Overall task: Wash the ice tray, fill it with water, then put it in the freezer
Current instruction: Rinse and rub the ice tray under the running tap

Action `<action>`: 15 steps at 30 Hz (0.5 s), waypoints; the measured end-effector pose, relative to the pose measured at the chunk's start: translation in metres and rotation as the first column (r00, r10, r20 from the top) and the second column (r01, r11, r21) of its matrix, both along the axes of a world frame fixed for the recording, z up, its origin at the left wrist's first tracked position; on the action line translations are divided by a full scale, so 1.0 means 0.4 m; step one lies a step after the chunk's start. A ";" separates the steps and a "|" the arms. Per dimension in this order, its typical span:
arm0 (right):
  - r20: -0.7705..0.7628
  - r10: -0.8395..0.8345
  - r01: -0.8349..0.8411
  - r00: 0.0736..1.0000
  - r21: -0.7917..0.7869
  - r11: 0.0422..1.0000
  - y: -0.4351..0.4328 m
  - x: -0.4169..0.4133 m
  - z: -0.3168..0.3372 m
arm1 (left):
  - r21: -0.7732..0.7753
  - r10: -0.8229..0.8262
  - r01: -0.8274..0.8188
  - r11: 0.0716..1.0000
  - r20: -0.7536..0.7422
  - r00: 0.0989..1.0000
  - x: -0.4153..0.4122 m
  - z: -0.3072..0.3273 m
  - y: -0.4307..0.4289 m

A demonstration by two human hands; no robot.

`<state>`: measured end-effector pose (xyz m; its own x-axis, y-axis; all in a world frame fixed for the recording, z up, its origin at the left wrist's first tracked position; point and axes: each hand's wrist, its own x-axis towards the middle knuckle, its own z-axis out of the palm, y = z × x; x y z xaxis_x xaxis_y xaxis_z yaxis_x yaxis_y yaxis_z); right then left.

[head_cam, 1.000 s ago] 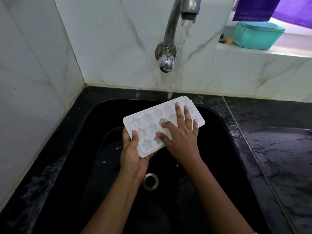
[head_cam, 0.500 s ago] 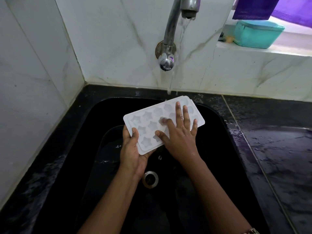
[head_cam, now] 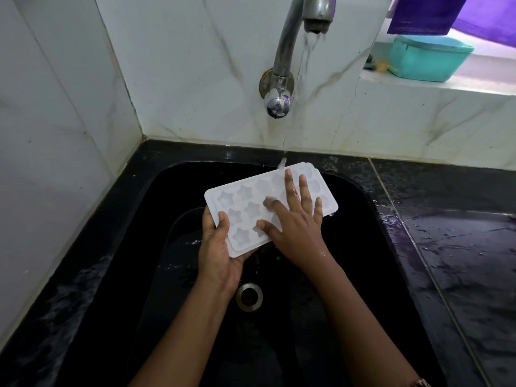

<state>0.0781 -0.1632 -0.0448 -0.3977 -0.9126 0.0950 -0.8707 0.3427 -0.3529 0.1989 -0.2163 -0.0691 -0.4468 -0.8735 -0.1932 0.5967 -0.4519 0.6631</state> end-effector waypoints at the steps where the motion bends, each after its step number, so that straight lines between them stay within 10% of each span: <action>1: -0.025 -0.003 0.003 1.000 0.000 1.000 0.001 -0.004 0.000 | 0.000 0.003 -0.003 1.000 -0.006 1.000 0.000 0.000 0.001; 15: 0.135 -0.012 0.038 0.991 -0.196 0.980 0.015 -0.050 0.014 | 0.049 0.044 -0.043 0.998 -0.022 0.999 0.001 -0.006 -0.009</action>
